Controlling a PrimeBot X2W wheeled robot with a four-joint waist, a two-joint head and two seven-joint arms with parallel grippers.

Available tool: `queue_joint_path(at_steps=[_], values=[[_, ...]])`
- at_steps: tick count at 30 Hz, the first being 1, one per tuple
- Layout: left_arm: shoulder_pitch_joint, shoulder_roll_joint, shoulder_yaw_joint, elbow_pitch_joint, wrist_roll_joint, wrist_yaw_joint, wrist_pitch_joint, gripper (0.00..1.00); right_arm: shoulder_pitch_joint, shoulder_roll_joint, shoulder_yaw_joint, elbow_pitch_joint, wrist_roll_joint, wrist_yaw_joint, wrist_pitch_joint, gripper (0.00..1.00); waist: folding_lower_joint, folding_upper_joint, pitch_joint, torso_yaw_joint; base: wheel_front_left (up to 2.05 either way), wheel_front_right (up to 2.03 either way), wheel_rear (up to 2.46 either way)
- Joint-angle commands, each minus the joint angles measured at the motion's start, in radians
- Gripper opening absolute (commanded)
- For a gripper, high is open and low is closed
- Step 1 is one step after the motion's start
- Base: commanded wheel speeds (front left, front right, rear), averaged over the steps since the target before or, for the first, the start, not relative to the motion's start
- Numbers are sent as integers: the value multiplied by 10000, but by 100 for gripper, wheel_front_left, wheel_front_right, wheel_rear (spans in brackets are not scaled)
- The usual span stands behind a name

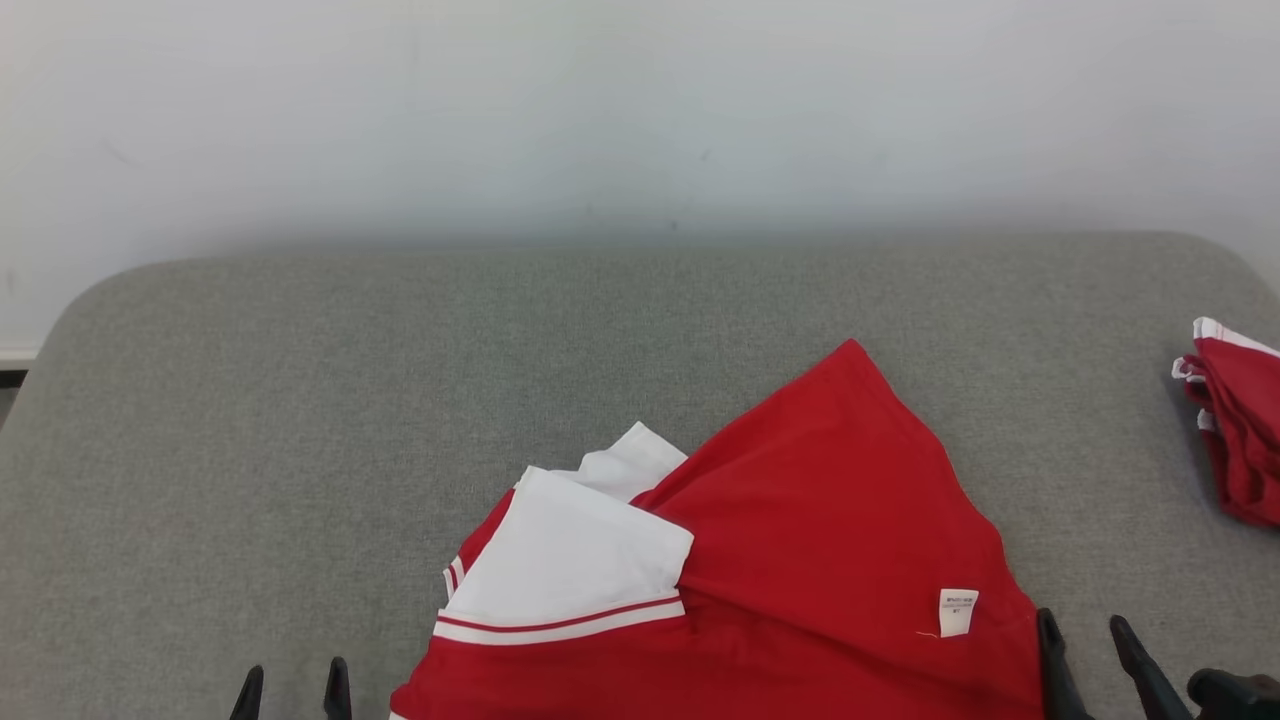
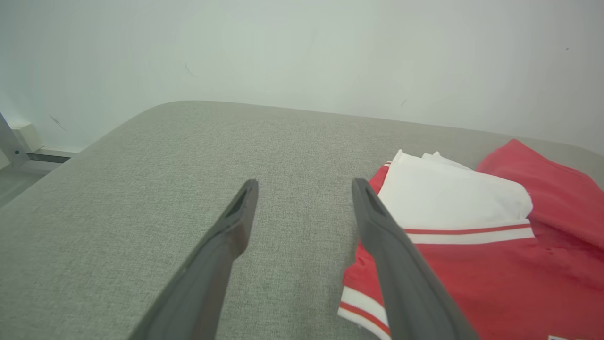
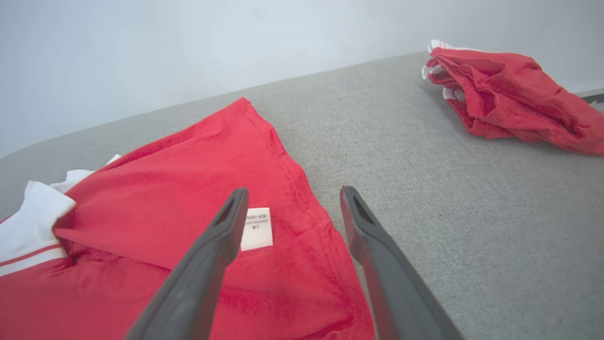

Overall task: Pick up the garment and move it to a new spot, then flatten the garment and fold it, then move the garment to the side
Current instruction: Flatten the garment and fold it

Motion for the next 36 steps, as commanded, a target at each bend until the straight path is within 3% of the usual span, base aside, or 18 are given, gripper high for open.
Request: queue_joint_path(at_steps=[1, 8, 13, 36], values=[[164, -35, 58, 30, 89, 15, -30, 100, 70, 3, 125, 5, -88, -27, -285, 100, 1, 0, -231, -49, 0, 0, 0], [233, -157, 407, 123, 189, 15, -30, 100, -408, -2, 1081, 302, -412, -27, -2353, 100, 1, 0, -566, -219, 0, 0, 0], [15, -201, 608, 360, 240, 15, -30, 100, -624, 0, 1385, 715, -787, -27, -3118, 100, 1, 0, -792, -185, 0, 0, 0], [-436, -250, 591, 825, 440, 15, -28, 100, -434, 1, 893, 1405, -931, -27, -3443, 100, 1, 0, -1095, -289, 0, 0, 0]])
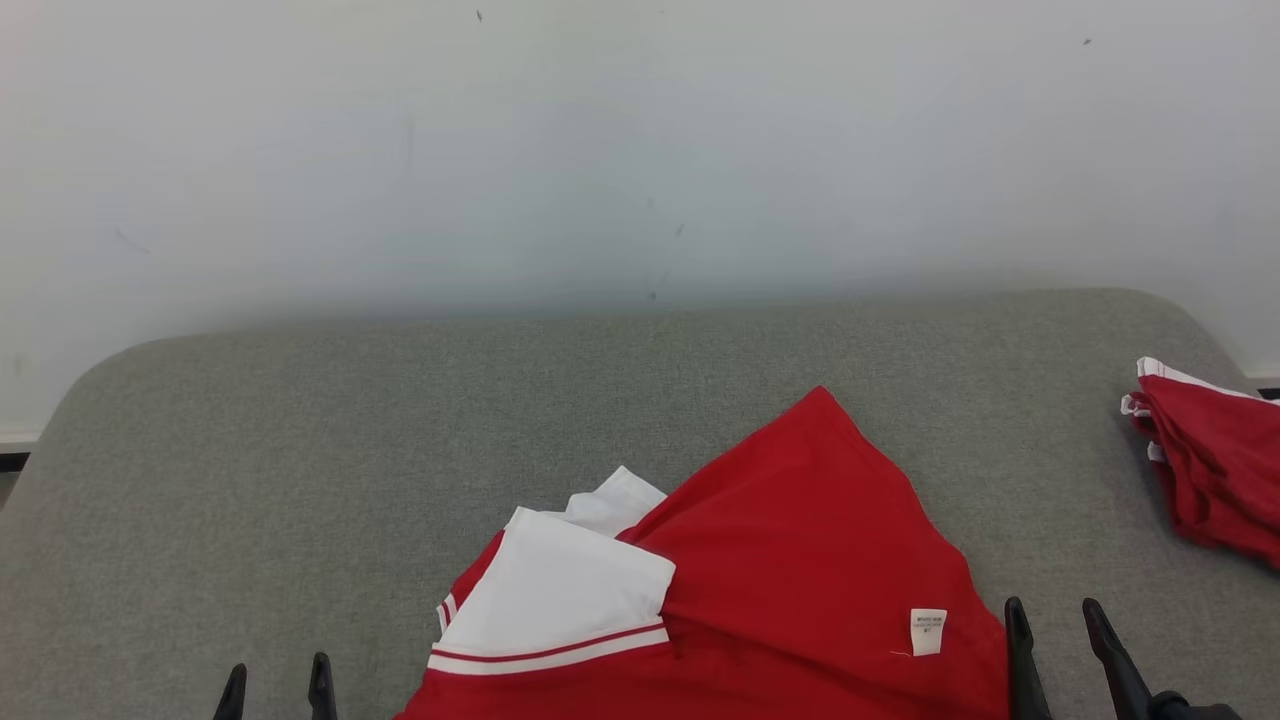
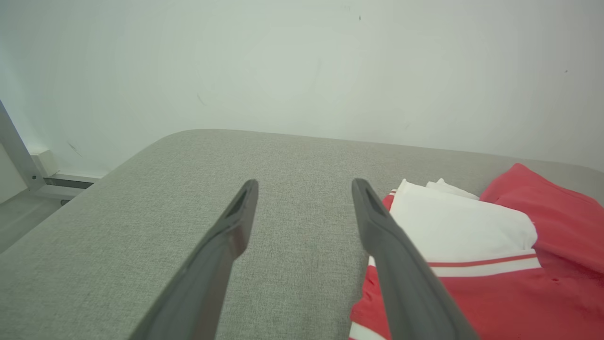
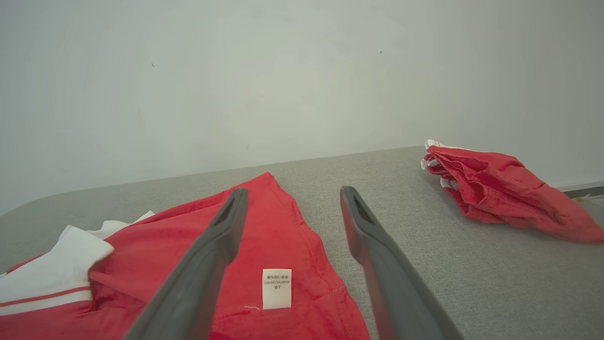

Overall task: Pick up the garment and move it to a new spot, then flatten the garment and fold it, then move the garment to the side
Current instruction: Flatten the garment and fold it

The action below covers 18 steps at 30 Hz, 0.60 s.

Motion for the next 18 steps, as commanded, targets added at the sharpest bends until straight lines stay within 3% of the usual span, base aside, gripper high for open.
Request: queue_joint_path(at_steps=[1, 18], values=[[54, -2, -31, -2, -38, 15, -28, 100, -31, -3, 28, -6, 38, -27, -38, 100, 1, 0, 30, -19, 0, 0, 0], [-15, 159, -193, 71, -140, 15, -28, 100, -74, -3, 73, -27, 204, -27, -40, 100, 1, 0, 190, -7, 0, 0, 0]])
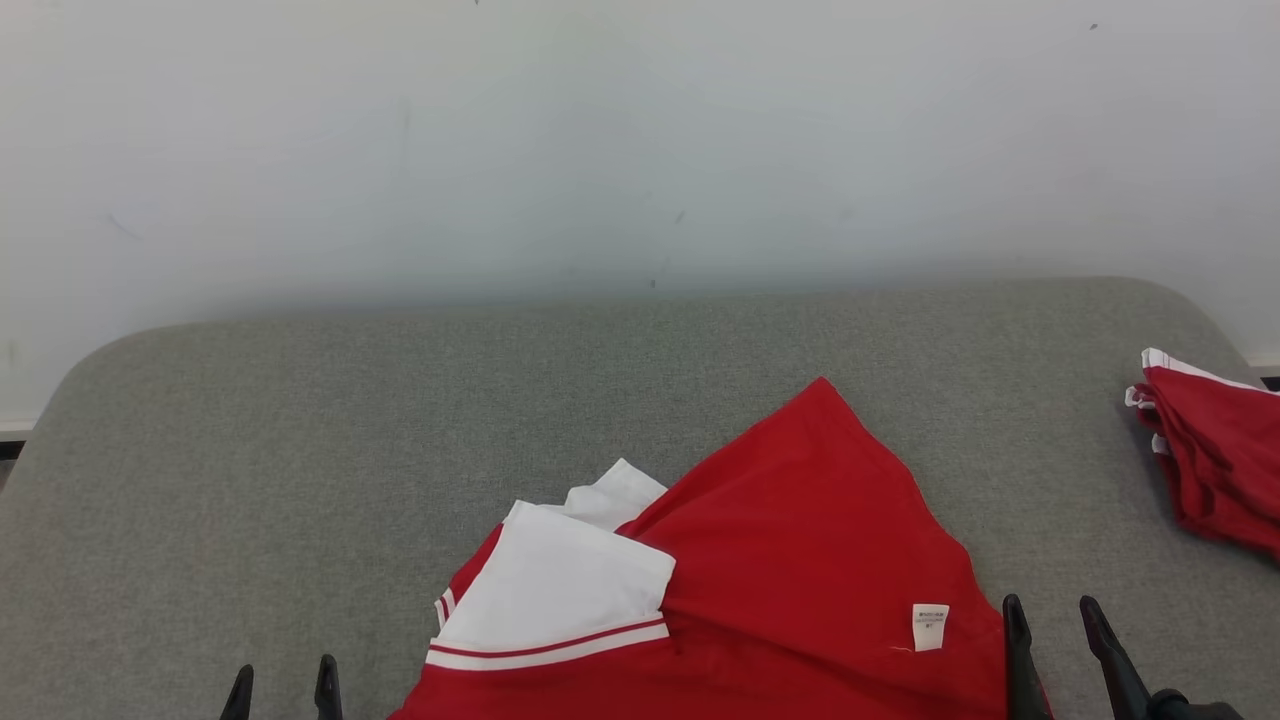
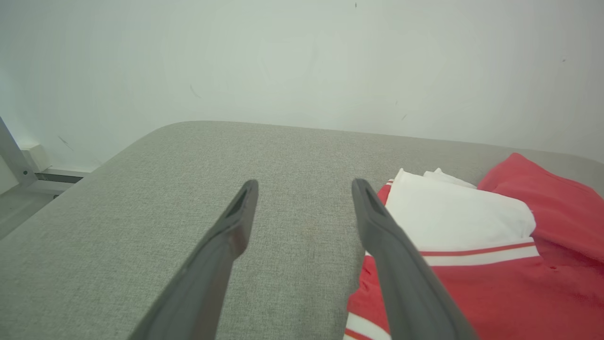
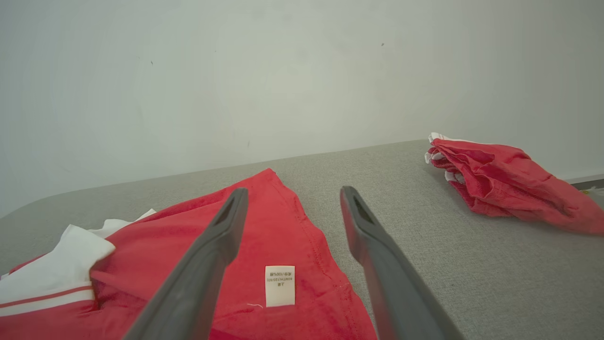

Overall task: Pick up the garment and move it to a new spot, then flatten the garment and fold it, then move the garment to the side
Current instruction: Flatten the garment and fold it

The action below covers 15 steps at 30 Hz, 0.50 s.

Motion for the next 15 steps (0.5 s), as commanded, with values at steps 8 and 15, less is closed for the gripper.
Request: queue_joint_path(at_steps=[8, 15], values=[[-35, 63, -20, 46, -74, 15, -28, 100, -31, -3, -10, -16, 34, -27, -41, 100, -1, 0, 32, -32, 0, 0, 0], [-50, 85, -32, 54, -124, 15, -30, 100, -33, -3, -8, -46, 11, -27, -41, 100, -1, 0, 84, -75, 0, 0, 0]])
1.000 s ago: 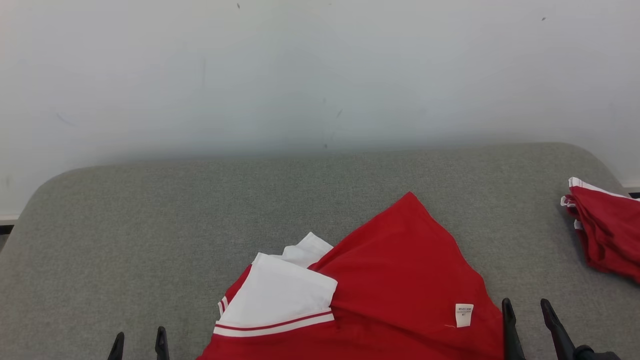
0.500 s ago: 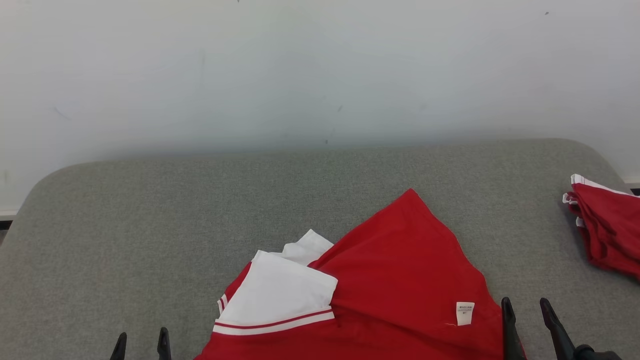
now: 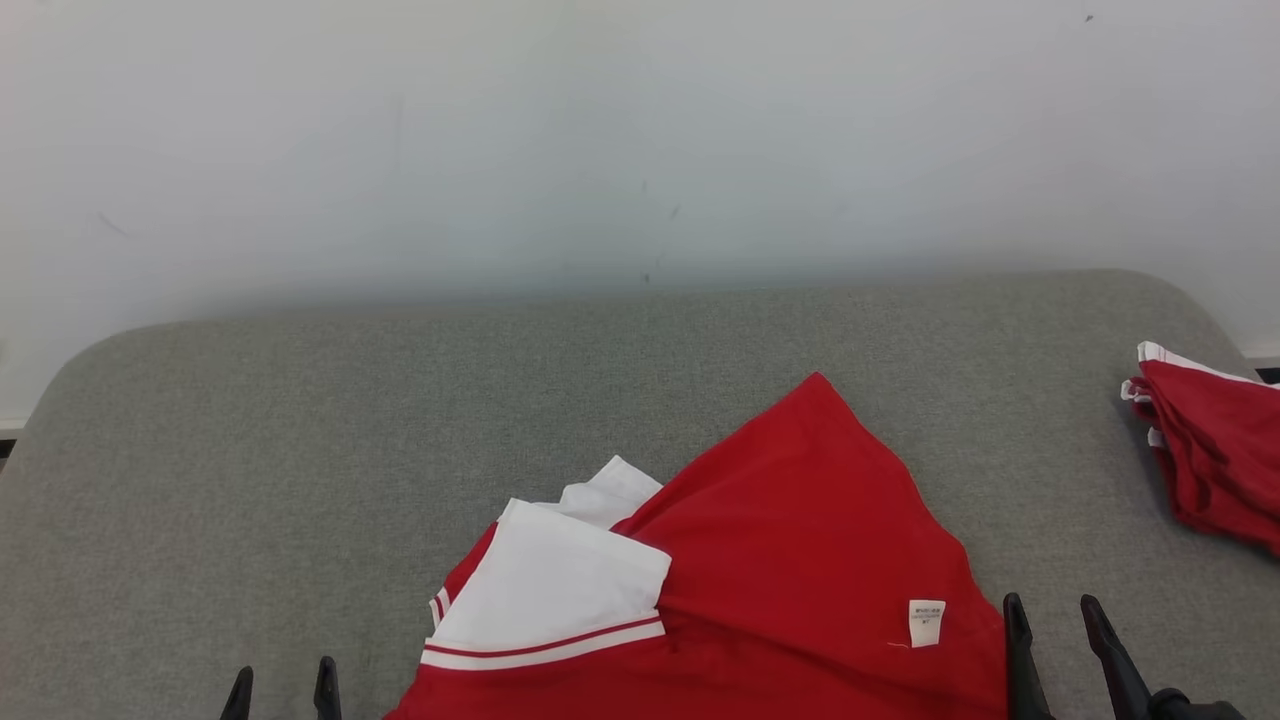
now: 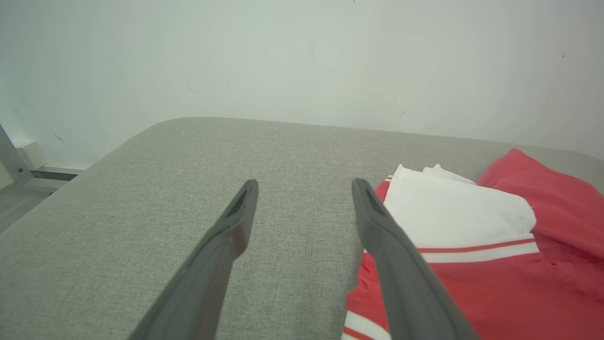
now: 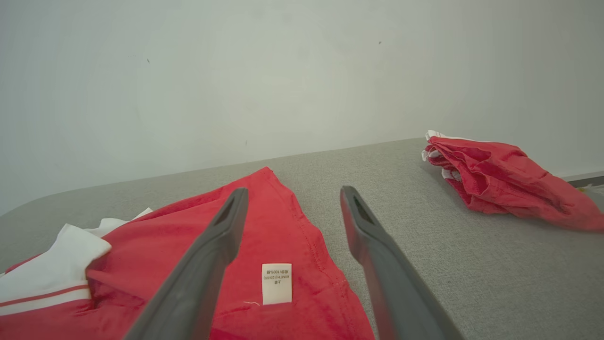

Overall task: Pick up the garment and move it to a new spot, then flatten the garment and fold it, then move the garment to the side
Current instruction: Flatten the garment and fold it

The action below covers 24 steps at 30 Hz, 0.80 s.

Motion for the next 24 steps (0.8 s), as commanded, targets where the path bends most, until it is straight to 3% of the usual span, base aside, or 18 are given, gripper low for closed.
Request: queue_joint_path(at_steps=[1, 8, 17, 24], values=[[-42, 42, -14, 13, -75, 15, -30, 100, -41, -3, -9, -38, 11, -27, -41, 100, -1, 0, 31, -24, 0, 0, 0], [-623, 337, -849, 429, -328, 15, -28, 100, -329, -16, 15, 209, -104, -27, 496, 100, -1, 0, 349, -138, 0, 0, 0], [-3015, 1226, -2731, 1811, -1362, 15, 1449, 100, -1885, -605, -273, 650, -275, -27, 3681, 100, -1, 0, 1335, -542, 0, 0, 0], [-4490, 1533, -3585, 2593, -2115, 15, 2469, 100, -2877, -695, -59, 667, -433, -27, 5250, 100, -1, 0, 1995, -826, 0, 0, 0]])
